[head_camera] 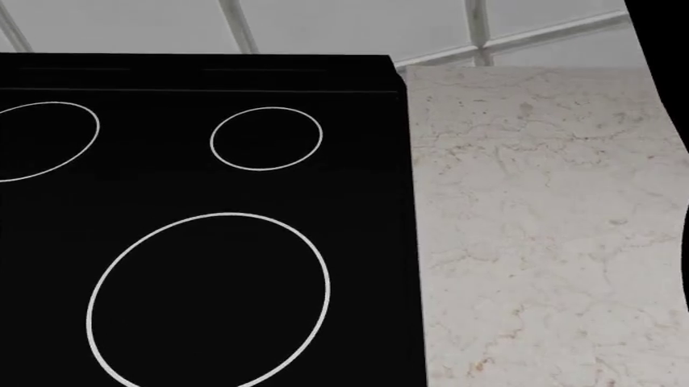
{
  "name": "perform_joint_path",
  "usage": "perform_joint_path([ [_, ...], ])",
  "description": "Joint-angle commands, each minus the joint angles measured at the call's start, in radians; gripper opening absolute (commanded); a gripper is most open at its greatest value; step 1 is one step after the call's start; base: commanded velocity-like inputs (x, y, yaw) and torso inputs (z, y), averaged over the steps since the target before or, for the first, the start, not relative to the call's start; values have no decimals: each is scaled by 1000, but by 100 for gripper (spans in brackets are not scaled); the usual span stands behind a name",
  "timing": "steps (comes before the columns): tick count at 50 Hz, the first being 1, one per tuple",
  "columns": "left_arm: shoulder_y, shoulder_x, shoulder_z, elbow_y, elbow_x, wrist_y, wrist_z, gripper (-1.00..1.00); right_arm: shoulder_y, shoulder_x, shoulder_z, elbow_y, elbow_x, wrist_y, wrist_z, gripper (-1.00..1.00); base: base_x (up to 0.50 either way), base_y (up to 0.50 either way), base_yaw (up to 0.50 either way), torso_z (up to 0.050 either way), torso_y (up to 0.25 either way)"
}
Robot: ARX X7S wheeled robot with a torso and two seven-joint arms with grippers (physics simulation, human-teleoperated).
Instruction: Press the stop button on the microwave
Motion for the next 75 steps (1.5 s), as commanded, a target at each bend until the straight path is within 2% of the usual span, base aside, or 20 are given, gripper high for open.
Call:
perform_joint_path([
  [1, 0, 0, 0, 0, 0, 0, 0, 100, 8, 29, 20, -97, 21, 69, 60, 100, 0, 0, 0, 0, 0],
  [2, 0, 0, 0, 0, 0, 0, 0, 100, 6, 34, 24, -115, 22, 68, 60, -100, 0, 0, 0, 0, 0],
  [19, 0, 0, 0, 0, 0, 0, 0, 100, -9, 55, 46, -218, 44, 145, 121, -100, 0, 0, 0, 0, 0],
  [32, 0, 0, 0, 0, 0, 0, 0, 100, -46, 81, 90, -337, 159, 249, 213, -100, 0, 0, 0, 0, 0],
  [75, 0, 0, 0, 0, 0, 0, 0, 100, -130, 88, 105, -446, 198, 283, 294, -100, 0, 0, 0, 0, 0],
])
